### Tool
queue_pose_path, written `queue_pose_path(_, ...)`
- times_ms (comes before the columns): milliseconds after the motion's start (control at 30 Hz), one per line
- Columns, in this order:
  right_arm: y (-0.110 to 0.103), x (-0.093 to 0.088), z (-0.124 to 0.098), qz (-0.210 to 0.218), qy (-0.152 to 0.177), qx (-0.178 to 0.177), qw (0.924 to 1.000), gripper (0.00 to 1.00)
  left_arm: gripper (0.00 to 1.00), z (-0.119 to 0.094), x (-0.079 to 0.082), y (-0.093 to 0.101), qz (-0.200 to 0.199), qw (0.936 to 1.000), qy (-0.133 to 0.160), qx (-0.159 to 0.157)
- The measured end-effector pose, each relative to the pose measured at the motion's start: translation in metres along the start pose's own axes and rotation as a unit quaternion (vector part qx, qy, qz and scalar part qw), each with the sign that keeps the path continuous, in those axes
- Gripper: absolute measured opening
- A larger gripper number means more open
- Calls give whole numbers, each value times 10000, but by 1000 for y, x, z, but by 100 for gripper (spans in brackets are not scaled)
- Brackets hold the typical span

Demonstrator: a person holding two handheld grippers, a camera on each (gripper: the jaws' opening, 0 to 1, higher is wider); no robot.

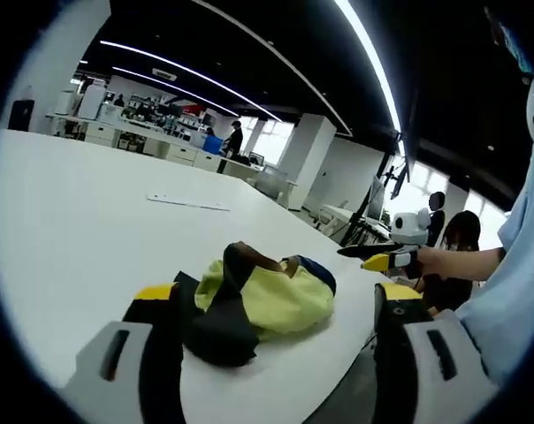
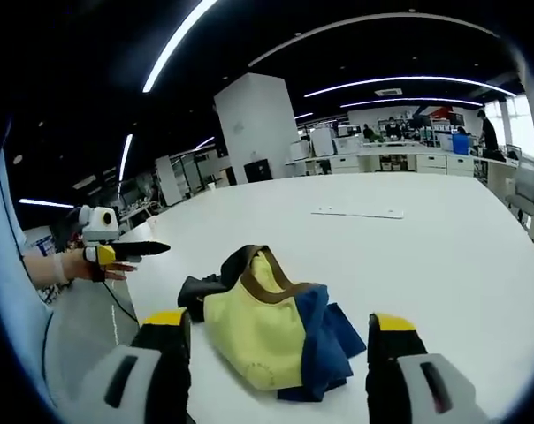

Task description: Fold the garment on the visible template until the final outline fits inside the template.

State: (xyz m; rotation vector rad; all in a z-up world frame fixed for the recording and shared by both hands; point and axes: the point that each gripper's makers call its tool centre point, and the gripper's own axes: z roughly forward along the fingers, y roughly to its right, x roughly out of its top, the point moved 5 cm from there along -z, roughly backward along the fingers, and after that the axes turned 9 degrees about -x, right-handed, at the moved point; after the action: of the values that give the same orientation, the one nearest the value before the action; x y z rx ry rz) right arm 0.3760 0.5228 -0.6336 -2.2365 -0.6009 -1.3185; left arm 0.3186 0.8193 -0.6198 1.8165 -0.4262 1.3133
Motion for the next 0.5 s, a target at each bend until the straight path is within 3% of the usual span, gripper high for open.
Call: queue_pose_path(500, 9, -8, -14, 201, 51, -173, 9996, 72, 77, 8, 3, 3, -24, 10000, 48, -81)
